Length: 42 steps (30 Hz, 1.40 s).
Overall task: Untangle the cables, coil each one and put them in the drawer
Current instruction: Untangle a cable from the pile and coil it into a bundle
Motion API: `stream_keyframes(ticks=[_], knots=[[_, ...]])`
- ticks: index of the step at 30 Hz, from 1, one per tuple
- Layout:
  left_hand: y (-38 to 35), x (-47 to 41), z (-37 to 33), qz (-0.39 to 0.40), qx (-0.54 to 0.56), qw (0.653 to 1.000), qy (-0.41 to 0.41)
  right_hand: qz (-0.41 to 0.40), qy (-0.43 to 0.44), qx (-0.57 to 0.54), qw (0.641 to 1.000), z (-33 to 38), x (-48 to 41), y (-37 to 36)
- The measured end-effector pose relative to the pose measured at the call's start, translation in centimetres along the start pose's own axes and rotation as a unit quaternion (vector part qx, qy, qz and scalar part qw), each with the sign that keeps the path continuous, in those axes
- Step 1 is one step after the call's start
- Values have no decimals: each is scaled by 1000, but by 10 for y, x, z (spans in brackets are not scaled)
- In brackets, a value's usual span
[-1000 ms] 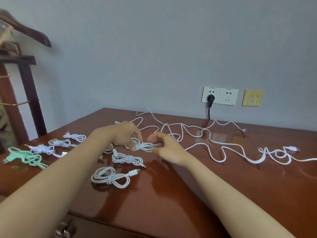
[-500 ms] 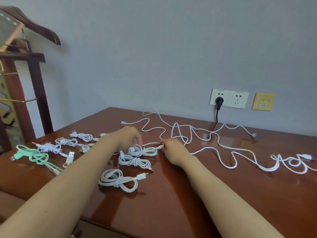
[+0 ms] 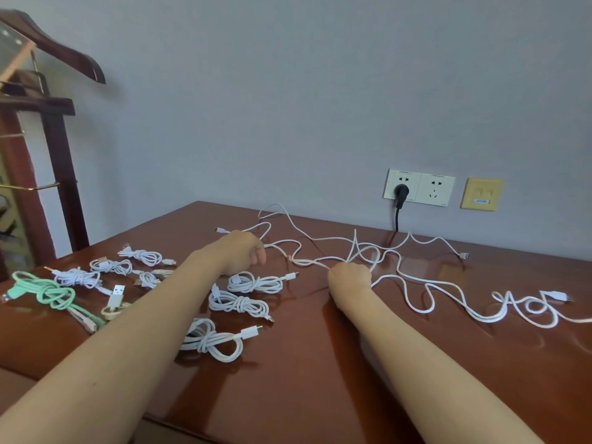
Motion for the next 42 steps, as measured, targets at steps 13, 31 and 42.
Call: stream_keyframes(ticks=[13, 31, 42], knots=[[-26, -18, -88, -2, 0, 999, -54, -4, -184, -138, 973, -91, 24, -15], [-75, -31, -220, -50, 57, 990, -122, -195, -281, -488, 803, -201, 67, -7], [-98, -19, -270, -19, 210, 949, -235, -241, -372, -605, 662, -234, 76, -32]])
Point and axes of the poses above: each hand's wrist, its own x-axis away from the middle knuckle, its own y-axis out of the back of the hand, z = x × y, the point moved 9 cm from there along -x, towards the middle knuckle, and after that the axes turned 5 degrees about -z, right-handed, at the moved point
